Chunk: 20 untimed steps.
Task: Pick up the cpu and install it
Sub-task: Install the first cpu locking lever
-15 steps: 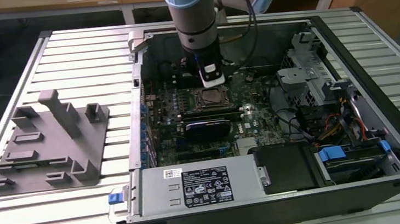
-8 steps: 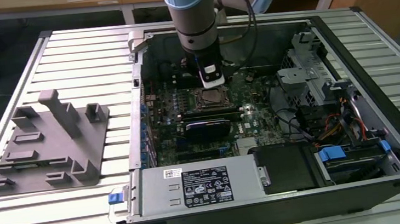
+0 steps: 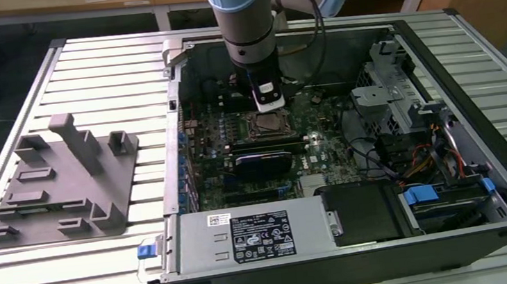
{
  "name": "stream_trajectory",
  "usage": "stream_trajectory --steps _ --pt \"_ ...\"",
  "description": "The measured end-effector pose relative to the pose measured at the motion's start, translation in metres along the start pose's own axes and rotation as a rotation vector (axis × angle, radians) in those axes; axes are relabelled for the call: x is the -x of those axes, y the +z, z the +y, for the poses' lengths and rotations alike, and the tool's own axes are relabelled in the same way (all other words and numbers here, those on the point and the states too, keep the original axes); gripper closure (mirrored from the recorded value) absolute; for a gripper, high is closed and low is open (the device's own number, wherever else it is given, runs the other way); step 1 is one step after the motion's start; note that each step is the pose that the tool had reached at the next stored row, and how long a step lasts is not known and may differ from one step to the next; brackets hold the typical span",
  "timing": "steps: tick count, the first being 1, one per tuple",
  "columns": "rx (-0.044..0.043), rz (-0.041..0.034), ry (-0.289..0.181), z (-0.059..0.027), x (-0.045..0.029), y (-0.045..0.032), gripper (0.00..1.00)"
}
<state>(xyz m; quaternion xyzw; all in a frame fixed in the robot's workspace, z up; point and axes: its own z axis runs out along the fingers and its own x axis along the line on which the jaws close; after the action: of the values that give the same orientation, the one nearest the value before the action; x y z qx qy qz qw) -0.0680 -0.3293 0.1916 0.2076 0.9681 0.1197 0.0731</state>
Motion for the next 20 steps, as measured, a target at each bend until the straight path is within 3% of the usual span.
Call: stream_trajectory --steps 9,15,20 --pt "0.0006 -0.0005 0.000 0.0020 0.0007 -0.0069 0.89" --pt "0.0054 -0.0209 -0.005 0.0017 0.0003 -0.0067 0.89" --pt "0.0090 -0.0283 -0.006 0.0011 -0.0010 -0.0067 0.89"
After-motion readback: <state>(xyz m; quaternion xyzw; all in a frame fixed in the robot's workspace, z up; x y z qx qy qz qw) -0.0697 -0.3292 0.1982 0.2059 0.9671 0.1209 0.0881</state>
